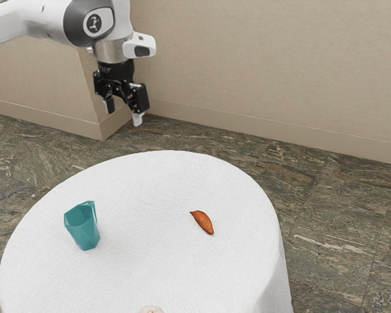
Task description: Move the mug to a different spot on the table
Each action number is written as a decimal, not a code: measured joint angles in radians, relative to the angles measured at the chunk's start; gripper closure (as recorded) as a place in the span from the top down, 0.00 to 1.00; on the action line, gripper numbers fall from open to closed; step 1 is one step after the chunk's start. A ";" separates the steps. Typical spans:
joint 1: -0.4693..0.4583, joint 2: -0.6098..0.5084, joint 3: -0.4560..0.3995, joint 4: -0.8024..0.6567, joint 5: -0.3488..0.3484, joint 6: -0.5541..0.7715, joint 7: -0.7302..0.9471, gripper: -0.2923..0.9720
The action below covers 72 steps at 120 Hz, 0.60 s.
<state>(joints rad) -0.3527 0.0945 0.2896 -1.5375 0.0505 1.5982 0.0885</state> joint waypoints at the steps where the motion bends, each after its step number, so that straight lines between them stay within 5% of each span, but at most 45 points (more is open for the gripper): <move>1: 0.000 0.000 0.000 0.000 0.001 -0.001 0.000 0.77; 20: 0.001 -0.008 -0.002 -0.041 -0.013 -0.002 0.002 0.77; 53: 0.018 0.038 0.254 -0.220 -0.143 0.089 -0.111 0.77; 72: 0.047 0.069 0.305 -0.347 -0.204 0.176 -0.207 0.77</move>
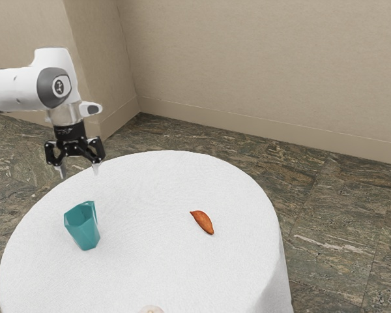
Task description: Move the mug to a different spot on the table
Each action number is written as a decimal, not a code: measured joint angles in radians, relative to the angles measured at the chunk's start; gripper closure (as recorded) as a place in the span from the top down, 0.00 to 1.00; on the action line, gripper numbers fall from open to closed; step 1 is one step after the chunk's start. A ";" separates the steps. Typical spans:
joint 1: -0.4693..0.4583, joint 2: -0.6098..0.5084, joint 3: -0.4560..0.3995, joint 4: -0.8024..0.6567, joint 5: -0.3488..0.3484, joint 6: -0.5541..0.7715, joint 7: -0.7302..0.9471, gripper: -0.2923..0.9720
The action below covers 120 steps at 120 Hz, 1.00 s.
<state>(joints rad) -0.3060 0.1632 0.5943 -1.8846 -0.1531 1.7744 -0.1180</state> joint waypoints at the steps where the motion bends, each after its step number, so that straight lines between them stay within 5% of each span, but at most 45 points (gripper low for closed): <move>1: 0.002 0.003 0.001 -0.004 -0.002 0.004 -0.005 0.77; 120: 0.025 0.115 -0.020 -0.181 -0.055 0.259 -0.247 0.77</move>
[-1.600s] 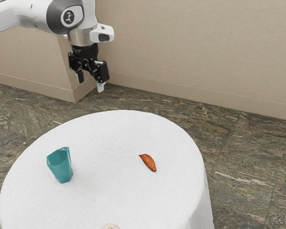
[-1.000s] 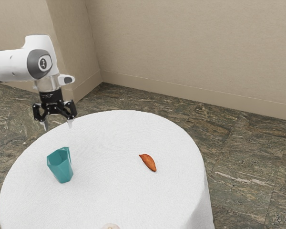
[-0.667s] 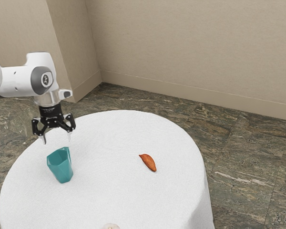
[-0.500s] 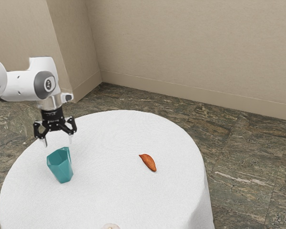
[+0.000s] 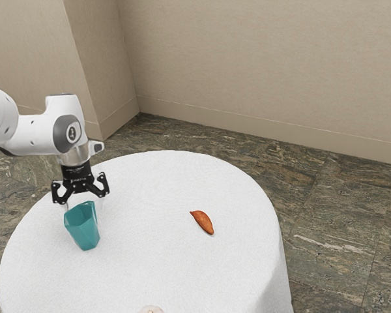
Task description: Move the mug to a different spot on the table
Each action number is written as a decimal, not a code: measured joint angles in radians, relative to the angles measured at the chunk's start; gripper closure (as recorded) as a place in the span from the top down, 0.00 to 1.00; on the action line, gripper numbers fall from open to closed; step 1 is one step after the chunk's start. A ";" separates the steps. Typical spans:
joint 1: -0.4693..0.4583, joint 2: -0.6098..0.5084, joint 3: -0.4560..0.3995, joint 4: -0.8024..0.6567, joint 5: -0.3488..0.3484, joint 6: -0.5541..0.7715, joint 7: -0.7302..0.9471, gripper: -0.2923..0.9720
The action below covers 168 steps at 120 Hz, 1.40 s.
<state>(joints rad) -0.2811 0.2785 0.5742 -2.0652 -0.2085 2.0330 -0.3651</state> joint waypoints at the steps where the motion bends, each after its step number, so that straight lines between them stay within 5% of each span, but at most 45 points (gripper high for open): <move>1: 0.000 0.000 0.000 0.000 0.000 0.001 -0.001 0.76; 93: 0.000 -0.002 -0.004 -0.009 0.001 0.006 0.013 0.65; 127: 0.000 -0.008 -0.004 -0.008 0.005 0.007 0.043 0.41; 168: 0.000 -0.048 -0.015 -0.002 0.024 0.004 0.059 0.27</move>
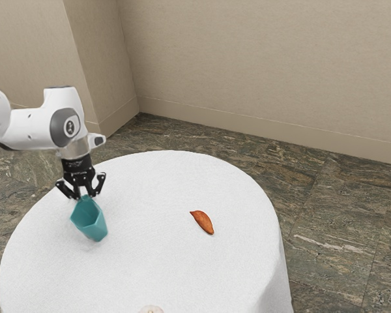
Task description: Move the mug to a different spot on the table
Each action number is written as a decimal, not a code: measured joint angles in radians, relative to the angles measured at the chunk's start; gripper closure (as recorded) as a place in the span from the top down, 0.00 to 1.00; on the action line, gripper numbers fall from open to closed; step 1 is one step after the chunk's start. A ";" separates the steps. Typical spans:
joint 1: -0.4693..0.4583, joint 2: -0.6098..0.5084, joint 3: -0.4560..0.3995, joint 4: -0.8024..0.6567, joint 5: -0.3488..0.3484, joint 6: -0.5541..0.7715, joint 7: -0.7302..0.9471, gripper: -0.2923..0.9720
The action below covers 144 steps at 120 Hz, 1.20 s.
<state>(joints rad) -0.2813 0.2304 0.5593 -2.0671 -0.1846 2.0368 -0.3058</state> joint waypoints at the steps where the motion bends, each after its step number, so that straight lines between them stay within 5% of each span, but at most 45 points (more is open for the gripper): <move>1: 0.000 -0.003 -0.001 0.000 0.000 0.000 0.000 0.27; 42: -0.002 -0.042 -0.117 0.050 -0.050 -0.046 0.020 0.22; 68: 0.001 0.019 -0.117 0.113 -0.272 -0.144 0.096 0.21; 82: 0.007 0.161 -0.078 0.237 -0.362 -0.213 0.149 0.21; 130: 0.010 0.363 -0.029 0.425 -0.312 -0.492 0.160 0.20; 144: 0.010 0.374 -0.030 0.431 -0.317 -0.516 0.155 0.37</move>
<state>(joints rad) -0.2716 0.6039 0.5295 -1.6365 -0.5015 1.5206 -0.1507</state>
